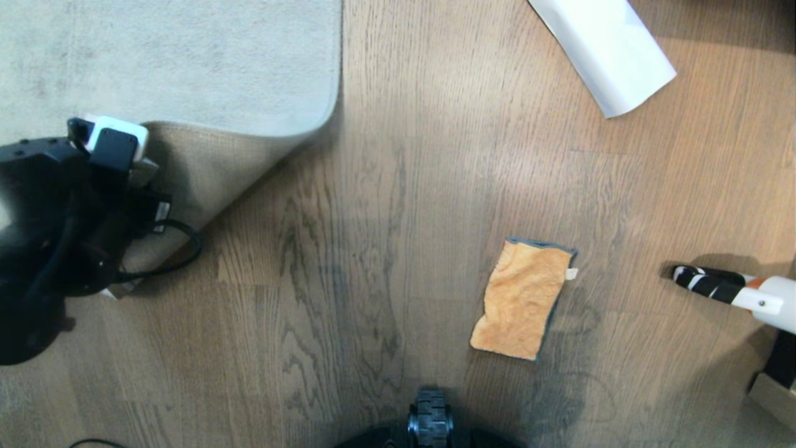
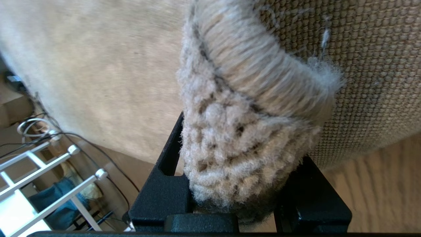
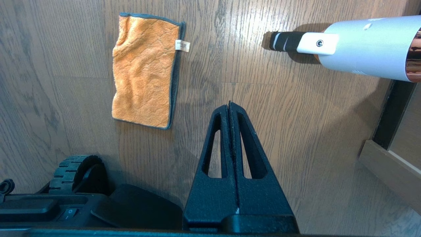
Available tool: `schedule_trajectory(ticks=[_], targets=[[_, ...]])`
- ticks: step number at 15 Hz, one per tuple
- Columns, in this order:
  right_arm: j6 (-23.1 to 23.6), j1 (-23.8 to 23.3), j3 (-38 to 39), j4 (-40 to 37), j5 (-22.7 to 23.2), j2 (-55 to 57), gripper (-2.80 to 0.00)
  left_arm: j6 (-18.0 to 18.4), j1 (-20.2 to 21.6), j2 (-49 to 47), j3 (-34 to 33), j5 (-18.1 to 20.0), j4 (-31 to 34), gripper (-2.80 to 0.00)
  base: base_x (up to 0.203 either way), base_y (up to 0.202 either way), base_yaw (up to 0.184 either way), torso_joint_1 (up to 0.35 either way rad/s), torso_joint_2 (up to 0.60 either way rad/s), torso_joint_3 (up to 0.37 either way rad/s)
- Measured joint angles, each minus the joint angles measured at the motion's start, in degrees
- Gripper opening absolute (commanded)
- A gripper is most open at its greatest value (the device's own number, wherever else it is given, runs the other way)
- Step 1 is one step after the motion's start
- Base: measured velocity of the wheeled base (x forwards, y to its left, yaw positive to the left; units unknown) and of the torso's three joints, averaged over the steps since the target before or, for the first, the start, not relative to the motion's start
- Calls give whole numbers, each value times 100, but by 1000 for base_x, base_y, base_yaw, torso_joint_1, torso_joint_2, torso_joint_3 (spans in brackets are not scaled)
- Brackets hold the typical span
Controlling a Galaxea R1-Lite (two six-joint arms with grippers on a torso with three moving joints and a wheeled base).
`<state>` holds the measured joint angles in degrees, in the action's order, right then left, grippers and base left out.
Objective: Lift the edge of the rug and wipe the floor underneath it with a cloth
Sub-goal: Lift up the carpet
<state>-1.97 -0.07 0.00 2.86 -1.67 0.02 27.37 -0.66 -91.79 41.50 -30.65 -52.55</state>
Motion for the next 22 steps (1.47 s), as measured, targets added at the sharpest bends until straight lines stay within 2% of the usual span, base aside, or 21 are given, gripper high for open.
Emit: schedule_trajectory(ticks=[5, 8, 16, 22], targets=[[2, 5, 0, -2, 2, 0, -280, -79, 503, 456, 86, 7, -17, -280, 0, 0, 0, 0, 0, 0], [2, 2, 0, -2, 2, 0, -280, -353, 800, 749, 117, -30, -20, -280, 0, 0, 0, 0, 0, 0], [1, 0, 0, -1, 0, 0, -280, -441, 1159, 1249, 353, -60, -9, -280, 0, 0, 0, 0, 0, 0], [1, 7, 0, -1, 0, 0, -280, -458, 1598, 1747, 372, -37, 633, -280, 0, 0, 0, 0, 0, 0]])
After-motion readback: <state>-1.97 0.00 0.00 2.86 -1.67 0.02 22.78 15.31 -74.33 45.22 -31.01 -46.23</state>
